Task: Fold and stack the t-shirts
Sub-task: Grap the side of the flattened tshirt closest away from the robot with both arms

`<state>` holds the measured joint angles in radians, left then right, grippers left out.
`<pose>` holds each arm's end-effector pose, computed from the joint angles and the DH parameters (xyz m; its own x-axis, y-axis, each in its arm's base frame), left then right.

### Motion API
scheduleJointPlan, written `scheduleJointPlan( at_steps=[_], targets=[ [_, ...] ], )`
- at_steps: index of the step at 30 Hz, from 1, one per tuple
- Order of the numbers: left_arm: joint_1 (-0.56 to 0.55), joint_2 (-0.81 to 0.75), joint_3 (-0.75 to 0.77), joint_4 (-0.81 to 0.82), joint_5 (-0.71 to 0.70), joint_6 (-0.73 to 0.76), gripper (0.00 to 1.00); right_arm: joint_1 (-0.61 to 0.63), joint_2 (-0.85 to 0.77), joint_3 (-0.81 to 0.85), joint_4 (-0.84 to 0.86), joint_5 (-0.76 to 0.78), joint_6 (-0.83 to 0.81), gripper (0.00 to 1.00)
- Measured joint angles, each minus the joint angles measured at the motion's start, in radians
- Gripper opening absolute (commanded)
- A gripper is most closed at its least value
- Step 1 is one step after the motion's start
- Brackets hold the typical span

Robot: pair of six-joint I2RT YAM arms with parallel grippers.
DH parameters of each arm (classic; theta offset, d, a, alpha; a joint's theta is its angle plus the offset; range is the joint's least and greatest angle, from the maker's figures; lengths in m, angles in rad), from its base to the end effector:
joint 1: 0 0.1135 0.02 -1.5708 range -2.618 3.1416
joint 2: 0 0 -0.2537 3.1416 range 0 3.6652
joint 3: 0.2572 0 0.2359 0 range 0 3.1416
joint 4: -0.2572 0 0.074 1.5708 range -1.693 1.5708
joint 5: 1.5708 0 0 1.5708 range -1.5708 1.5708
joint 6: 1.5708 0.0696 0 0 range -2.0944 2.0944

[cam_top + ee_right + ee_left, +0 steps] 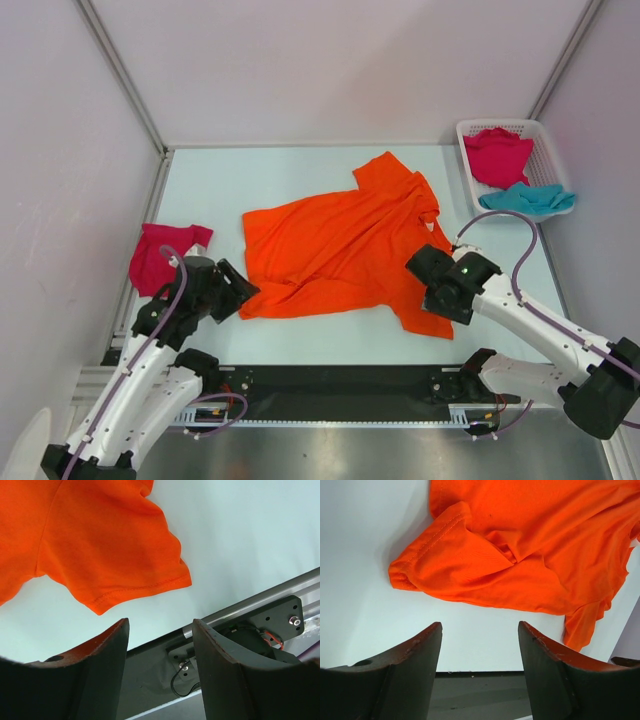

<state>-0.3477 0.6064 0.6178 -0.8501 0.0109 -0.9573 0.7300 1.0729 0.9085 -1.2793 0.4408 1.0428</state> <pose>0.1266 -0.0467 0.2139 -0.6868 -0.6207 -0.3782 -0.3716 0.7470 -0.5512 0.1324 0.0786 0.2224 -0.8586 0.2801 -0.4295 0.3550 0.9291 -0.1037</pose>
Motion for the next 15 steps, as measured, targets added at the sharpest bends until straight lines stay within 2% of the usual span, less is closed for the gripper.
scheduleJointPlan(
  at_steps=[8,15],
  targets=[
    [0.0,0.037,-0.039,0.061,0.01,-0.008,0.68,0.0,-0.009,-0.046,0.02,-0.011,0.0,0.6],
    [0.0,0.193,-0.088,0.163,0.046,-0.018,0.67,0.0,-0.058,-0.135,0.122,-0.092,0.002,0.6]
  ],
)
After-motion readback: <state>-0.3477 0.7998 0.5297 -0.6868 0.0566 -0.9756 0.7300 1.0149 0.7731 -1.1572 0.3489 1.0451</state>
